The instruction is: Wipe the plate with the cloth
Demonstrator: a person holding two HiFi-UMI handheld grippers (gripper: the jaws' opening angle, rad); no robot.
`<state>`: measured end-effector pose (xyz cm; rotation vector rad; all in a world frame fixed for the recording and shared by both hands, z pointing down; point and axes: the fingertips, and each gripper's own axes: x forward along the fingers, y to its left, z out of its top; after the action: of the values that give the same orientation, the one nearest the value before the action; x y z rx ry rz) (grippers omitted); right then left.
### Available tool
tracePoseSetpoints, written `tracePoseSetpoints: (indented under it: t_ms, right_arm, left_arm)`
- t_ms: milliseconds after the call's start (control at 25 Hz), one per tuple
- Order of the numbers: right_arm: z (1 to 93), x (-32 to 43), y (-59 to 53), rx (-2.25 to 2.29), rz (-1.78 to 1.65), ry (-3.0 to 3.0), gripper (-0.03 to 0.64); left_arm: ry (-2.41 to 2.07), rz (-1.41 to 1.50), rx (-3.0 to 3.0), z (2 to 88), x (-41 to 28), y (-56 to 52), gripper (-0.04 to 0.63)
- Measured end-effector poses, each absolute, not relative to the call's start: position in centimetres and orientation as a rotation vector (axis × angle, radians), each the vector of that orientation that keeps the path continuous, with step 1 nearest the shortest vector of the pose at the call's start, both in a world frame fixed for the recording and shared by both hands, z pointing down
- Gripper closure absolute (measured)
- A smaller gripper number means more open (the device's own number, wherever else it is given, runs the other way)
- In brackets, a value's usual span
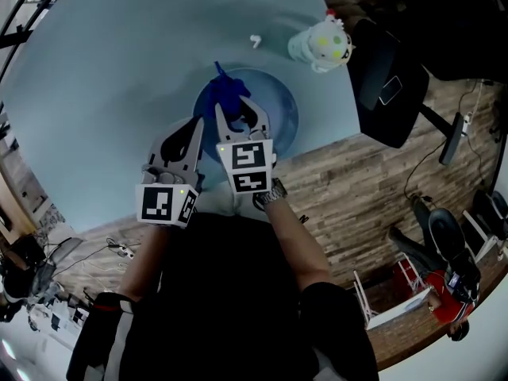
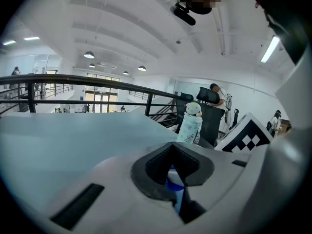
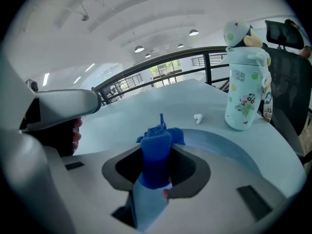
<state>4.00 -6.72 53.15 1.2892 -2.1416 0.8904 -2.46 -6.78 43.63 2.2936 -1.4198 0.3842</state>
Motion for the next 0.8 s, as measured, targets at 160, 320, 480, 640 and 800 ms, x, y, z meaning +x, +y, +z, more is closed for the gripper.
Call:
tracePoseSetpoints:
  t_ms: [160, 320, 480, 640, 800]
  right_arm:
    - [53.9, 3.3, -6.9, 1.258, 0.894, -2.143, 0.497]
    - [54.9, 3.1, -6.8, 1.232, 0.924, -2.126, 0.497]
    - [55.4, 3.4, -6.9, 1.242, 0.934, -2.104, 0.497]
    - [55.6, 4.2, -7.2, 1.276, 0.941, -2.081, 0.497]
    - [56.0, 5.3, -7.5, 1.318, 0.951, -2.044, 0.497]
  left_arm:
    - [-1.422, 0.380, 2.283, 44.0, -2.5, -7.0, 0.595]
    - [-1.421, 0.378, 2.274, 44.3, -2.4, -7.1, 0.595]
    - [-1.413, 0.379, 2.273, 44.5, -2.4, -7.0, 0.595]
    - [-1.409, 0.383, 2.270, 44.8, -2.5, -6.8, 0.595]
    - [-1.414, 0.387, 2.260, 45.2, -2.9, -6.7, 0.595]
